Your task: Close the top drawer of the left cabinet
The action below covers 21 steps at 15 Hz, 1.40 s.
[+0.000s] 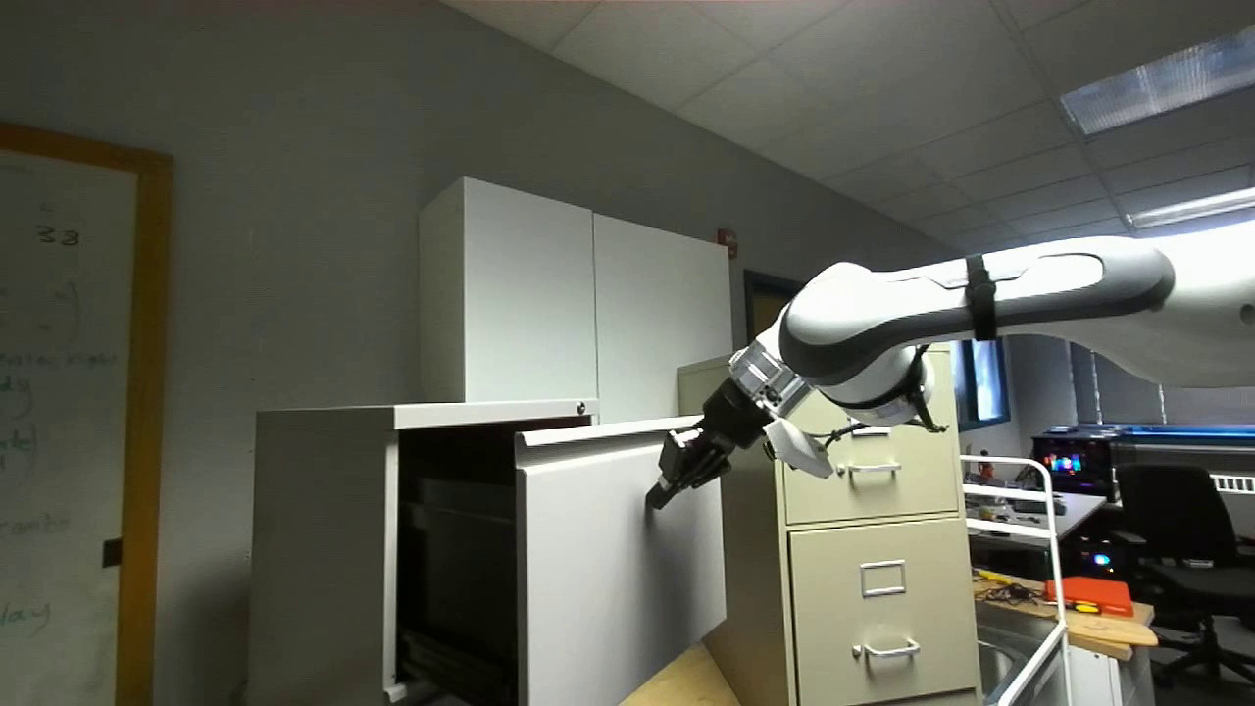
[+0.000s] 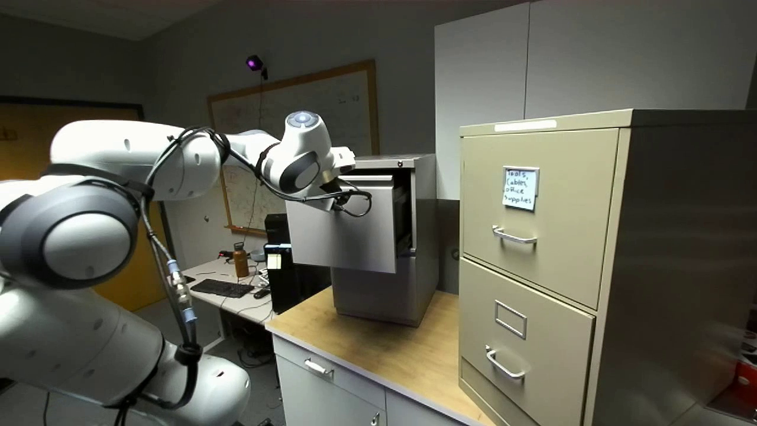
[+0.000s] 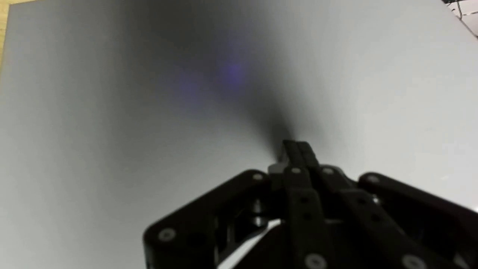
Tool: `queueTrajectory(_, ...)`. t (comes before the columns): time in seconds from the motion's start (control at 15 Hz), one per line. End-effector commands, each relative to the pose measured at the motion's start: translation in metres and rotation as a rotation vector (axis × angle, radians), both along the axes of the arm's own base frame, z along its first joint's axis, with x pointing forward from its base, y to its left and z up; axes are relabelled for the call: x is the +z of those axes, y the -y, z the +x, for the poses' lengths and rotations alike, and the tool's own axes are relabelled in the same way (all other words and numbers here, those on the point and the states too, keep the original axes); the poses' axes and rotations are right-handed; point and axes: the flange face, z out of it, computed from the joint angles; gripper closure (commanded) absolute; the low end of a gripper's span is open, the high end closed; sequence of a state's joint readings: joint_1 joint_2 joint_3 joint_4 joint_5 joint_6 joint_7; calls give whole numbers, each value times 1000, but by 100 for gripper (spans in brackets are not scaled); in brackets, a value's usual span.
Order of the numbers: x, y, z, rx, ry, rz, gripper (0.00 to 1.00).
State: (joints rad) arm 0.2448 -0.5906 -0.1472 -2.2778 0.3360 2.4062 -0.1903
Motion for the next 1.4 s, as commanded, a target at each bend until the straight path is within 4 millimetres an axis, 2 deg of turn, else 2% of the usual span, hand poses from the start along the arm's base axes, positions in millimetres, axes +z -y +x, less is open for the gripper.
queueTrajectory(0.0,7,-22,51,8,13,13,100)
queueTrajectory(0.47,25,-35,131,-30,11,41,99)
queueTrajectory(0.73,38,-50,174,-30,16,55,99)
queueTrajectory(1.07,48,-75,218,-28,8,53,100)
queueTrajectory(1.33,46,-84,245,-31,-8,60,100)
